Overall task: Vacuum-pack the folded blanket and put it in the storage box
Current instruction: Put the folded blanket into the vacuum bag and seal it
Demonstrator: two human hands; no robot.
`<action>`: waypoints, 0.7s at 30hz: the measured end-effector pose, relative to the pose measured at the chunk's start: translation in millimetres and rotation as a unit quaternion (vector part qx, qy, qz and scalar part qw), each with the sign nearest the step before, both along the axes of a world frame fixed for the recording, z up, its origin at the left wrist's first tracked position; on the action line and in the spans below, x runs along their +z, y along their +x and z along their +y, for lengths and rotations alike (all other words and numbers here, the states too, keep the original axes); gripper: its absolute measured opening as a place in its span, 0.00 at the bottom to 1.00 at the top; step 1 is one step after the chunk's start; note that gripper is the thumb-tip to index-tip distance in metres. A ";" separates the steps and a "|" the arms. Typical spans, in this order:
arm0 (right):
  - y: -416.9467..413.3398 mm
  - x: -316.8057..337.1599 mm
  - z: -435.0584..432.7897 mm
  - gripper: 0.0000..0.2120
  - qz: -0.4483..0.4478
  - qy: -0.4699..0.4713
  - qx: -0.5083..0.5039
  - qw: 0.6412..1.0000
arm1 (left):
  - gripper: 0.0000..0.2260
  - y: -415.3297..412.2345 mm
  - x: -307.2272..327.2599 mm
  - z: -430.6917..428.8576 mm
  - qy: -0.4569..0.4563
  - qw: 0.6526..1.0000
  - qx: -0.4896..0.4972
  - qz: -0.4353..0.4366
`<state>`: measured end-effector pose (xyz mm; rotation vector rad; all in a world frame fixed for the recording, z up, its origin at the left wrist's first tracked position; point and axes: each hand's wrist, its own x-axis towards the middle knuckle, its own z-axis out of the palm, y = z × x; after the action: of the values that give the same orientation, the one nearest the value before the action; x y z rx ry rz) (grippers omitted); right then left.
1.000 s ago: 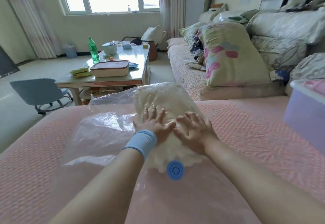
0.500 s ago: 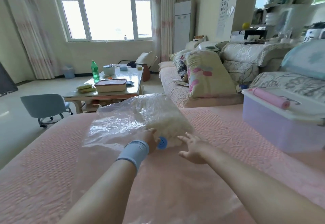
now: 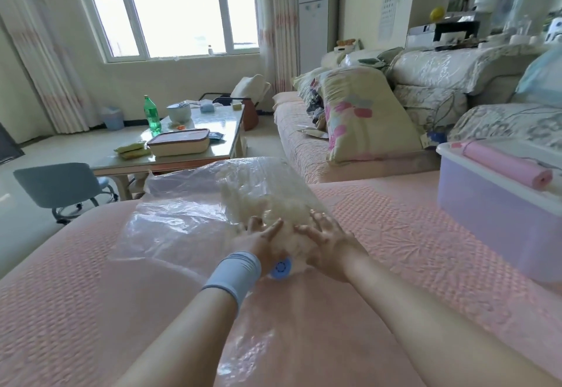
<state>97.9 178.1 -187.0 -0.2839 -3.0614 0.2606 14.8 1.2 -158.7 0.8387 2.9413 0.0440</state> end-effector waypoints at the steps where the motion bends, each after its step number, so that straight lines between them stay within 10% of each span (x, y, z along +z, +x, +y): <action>1: 5.0 -2.3 8.0 0.37 0.002 -0.009 -0.003 1.000 | 0.32 0.6 2.3 7.4 0.000 1.000 -0.013 0.001; 12: 94.8 33.6 64.5 0.35 0.079 -0.029 0.006 0.996 | 0.22 63.9 65.4 79.7 -0.071 0.992 0.103 0.034; 21: 199.1 110.4 206.9 0.18 0.200 0.047 -0.185 0.961 | 0.16 161.9 123.1 243.3 0.191 0.967 -0.165 0.048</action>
<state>296.9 385.0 -76.6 -0.6919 -2.5502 0.1294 176.8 244.5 -35.6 1.4059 2.8767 0.5782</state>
